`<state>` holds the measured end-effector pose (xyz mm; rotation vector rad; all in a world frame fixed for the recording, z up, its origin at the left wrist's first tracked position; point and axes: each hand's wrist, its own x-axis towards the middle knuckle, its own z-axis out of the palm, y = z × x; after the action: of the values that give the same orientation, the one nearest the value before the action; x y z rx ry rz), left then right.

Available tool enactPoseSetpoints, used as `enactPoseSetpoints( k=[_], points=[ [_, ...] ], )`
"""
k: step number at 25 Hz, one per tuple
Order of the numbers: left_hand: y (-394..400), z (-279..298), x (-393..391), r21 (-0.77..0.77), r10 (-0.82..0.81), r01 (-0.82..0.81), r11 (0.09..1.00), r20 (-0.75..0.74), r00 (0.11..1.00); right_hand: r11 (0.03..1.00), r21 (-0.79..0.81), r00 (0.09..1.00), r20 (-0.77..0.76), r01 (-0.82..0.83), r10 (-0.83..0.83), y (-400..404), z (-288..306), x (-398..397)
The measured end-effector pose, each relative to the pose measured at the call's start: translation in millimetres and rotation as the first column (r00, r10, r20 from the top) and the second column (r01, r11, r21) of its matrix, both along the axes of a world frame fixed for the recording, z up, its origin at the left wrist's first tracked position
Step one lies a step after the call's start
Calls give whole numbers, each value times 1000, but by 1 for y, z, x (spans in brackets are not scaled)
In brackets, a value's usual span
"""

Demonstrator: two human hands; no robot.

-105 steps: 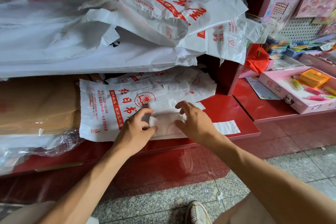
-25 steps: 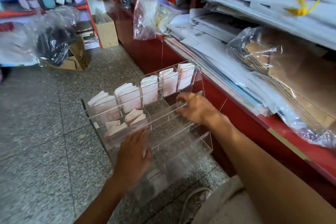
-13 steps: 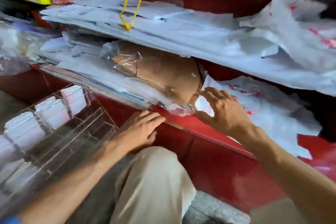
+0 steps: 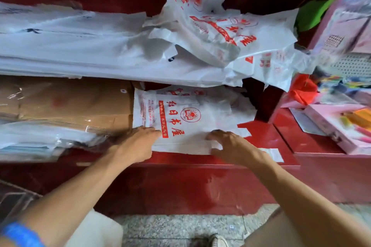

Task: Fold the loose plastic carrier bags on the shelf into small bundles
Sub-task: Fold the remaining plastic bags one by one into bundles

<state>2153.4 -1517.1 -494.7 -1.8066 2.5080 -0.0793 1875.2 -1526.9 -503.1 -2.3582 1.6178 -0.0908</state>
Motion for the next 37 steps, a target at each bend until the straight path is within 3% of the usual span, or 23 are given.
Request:
enactPoseSetpoints(
  k=[2, 5, 7, 9, 10, 12, 13, 14, 16, 18, 20, 23, 25, 26, 29, 33, 35, 37],
  points=[
    [-2, 1, -5, -34, 30, -31, 999, -36, 999, 997, -80, 998, -58, 17, -22, -10, -6, -9],
    [-5, 6, -11, -262, 24, -74, 962, -187, 982, 951, -275, 938, -270, 142, -219, -20, -3, -4],
    [-4, 5, -16, -386, -43, -102, 917, -350, 936, 904, -356, 945, -133, 235, -297, -22, 4, 8],
    [8, 7, -28, -277, -62, -100, 956, -522, 850, 927, -278, 964, 156, 254, -217, -19, 10, 20],
    [14, 7, -33, -149, -77, -19, 989, -614, 785, 955, -210, 954, 258, 208, -151, -16, 12, 25],
    [27, 13, -45, 133, -73, 273, 953, -772, 631, 984, -143, 945, 324, 104, -53, -14, 11, 27],
    [29, 14, -48, 182, -88, 369, 912, -790, 607, 984, -141, 945, 322, 105, -55, -14, 9, 24],
    [28, 12, -49, 177, -132, 402, 898, -764, 631, 981, -141, 943, 323, 137, -85, -15, 8, 18],
    [20, 5, -44, 188, -197, 382, 905, -610, 767, 981, -126, 952, 287, 147, -106, -15, 9, 2],
    [13, -4, -39, 268, -245, 349, 898, -355, 902, 993, -111, 982, 179, -40, 59, -7, 12, -12],
    [10, -12, -41, 269, -317, 352, 897, -164, 934, 961, -141, 971, -13, -237, 238, 9, 15, -20],
    [7, -16, -49, 267, -338, 356, 896, -111, 934, 844, -183, 844, -311, -504, 437, 34, 9, -22],
    [6, -16, -52, 273, -321, 336, 902, -100, 942, 792, -208, 775, -450, -574, 444, 42, 0, -24],
    [5, -16, -52, 271, -310, 326, 906, -100, 945, 798, -259, 792, -474, -544, 386, 43, -3, -27],
    [3, -18, -51, 277, -271, 295, 914, -124, 955, 853, -413, 916, -365, -318, 164, 43, 0, -38],
    [5, -21, -53, 229, -261, 285, 931, -129, 957, 822, -560, 933, -342, -103, -116, 41, 9, -45],
    [9, -21, -56, 196, -263, 287, 938, -138, 955, 809, -568, 950, -309, -153, -37, 39, 11, -36],
    [13, -24, -59, 202, -275, 288, 936, -93, 957, 870, -409, 960, -155, -276, 232, 34, 5, -19]
  ],
)
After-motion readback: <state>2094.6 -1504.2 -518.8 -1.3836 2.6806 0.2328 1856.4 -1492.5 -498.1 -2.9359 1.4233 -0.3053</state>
